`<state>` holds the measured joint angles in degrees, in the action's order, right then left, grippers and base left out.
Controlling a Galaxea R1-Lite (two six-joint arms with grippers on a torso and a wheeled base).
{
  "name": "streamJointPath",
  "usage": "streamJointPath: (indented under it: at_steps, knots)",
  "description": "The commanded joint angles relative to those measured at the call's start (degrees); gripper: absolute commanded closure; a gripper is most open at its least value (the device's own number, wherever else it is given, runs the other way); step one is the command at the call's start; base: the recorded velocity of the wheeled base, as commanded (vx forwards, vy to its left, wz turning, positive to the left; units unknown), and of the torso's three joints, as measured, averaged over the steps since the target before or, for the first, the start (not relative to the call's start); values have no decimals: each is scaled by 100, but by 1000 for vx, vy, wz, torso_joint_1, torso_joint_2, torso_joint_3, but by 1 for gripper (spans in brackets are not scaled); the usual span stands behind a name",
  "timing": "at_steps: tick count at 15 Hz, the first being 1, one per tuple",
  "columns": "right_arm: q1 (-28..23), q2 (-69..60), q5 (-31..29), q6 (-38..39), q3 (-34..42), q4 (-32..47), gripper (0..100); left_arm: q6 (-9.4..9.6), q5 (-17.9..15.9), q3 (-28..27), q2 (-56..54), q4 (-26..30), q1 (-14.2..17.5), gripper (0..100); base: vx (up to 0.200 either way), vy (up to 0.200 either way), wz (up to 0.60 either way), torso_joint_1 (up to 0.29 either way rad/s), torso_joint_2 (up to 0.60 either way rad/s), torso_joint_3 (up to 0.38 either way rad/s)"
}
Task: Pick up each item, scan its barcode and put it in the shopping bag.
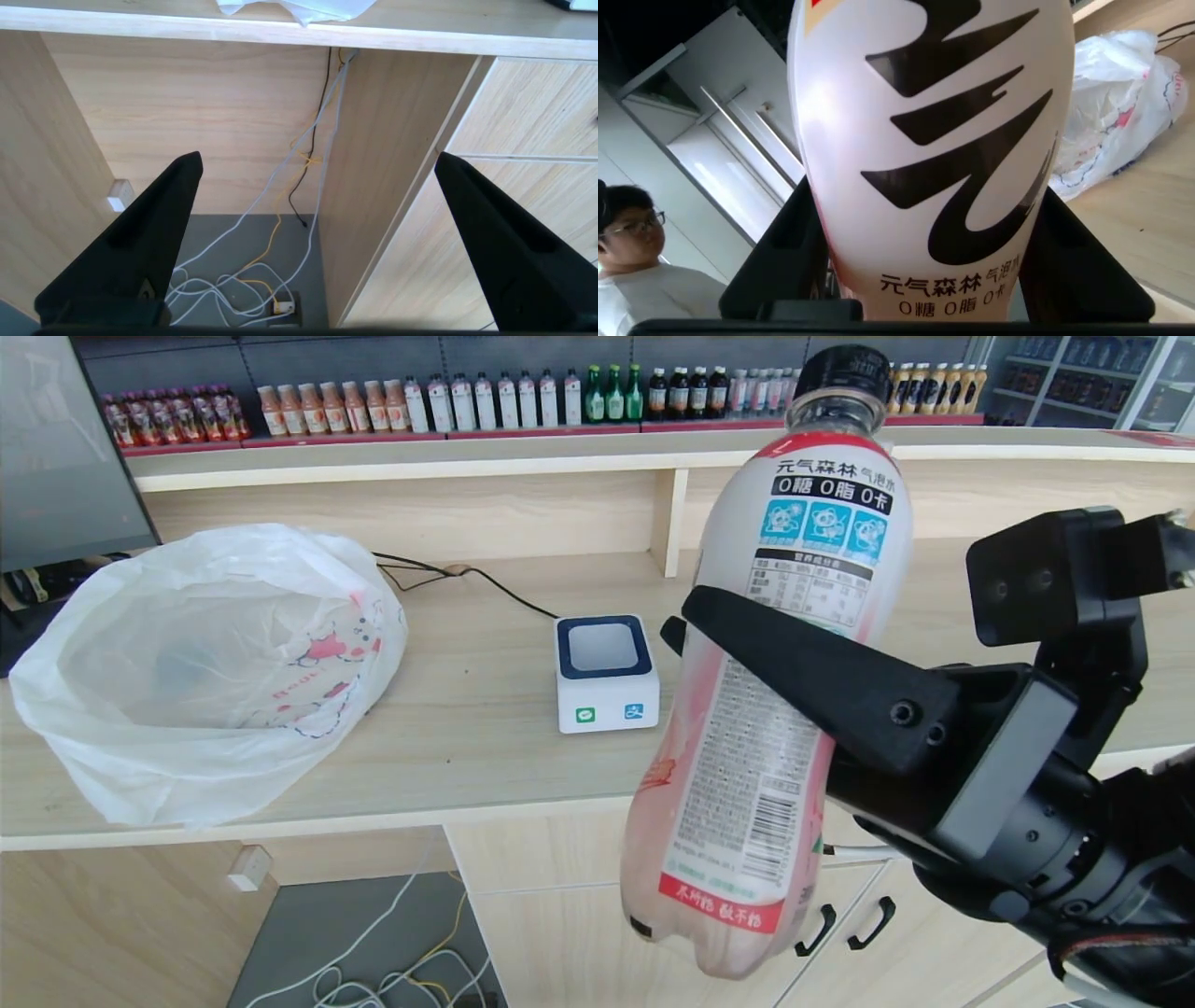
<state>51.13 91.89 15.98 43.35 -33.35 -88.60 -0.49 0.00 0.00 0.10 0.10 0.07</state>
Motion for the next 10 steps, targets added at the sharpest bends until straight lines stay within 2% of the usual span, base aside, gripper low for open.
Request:
streamJointPath:
  at_steps: [1,10]
  knots:
    - [3,13,1,-2,31,-43,100,-4,0,0,-1,-1,1,0,0,0,0,0,0,0]
    - [126,13,1,-11,-4,-61,100,-4,0,0,-1,-1,1,0,0,0,0,0,0,0]
